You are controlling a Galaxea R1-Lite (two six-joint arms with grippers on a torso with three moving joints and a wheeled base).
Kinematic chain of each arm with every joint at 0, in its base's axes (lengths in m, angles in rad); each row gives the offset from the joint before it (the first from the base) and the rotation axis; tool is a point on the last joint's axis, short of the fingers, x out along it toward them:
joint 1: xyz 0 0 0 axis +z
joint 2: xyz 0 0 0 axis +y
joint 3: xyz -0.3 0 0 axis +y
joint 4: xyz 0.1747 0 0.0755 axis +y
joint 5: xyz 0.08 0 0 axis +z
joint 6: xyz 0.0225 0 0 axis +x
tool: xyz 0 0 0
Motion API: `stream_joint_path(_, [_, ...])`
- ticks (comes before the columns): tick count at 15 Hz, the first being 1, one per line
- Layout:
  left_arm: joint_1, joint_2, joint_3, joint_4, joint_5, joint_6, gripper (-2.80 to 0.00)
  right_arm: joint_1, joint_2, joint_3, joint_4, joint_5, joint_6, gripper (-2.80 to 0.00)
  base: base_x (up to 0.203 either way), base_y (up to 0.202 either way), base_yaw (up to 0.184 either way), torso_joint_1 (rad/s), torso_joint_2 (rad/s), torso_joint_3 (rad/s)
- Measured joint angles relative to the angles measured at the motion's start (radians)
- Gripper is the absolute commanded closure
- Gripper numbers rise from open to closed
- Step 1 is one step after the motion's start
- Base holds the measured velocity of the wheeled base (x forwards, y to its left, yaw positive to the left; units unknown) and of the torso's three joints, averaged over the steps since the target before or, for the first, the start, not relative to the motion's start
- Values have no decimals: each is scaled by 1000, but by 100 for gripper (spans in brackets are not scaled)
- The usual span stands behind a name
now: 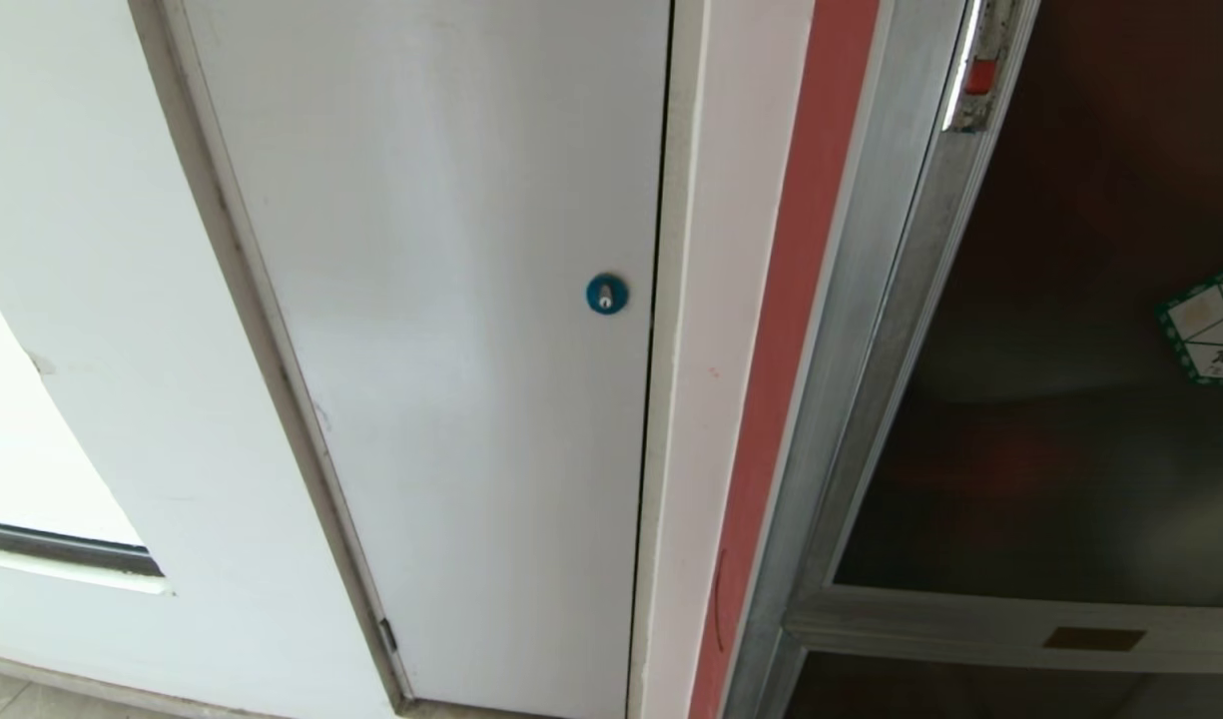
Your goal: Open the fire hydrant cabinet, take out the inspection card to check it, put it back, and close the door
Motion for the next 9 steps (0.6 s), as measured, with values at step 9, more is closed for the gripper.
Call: stream_joint_path(9, [0, 0, 0, 0, 0, 0, 0, 0, -5, 47, 144, -1, 1, 0, 0, 0, 0, 0, 0, 0])
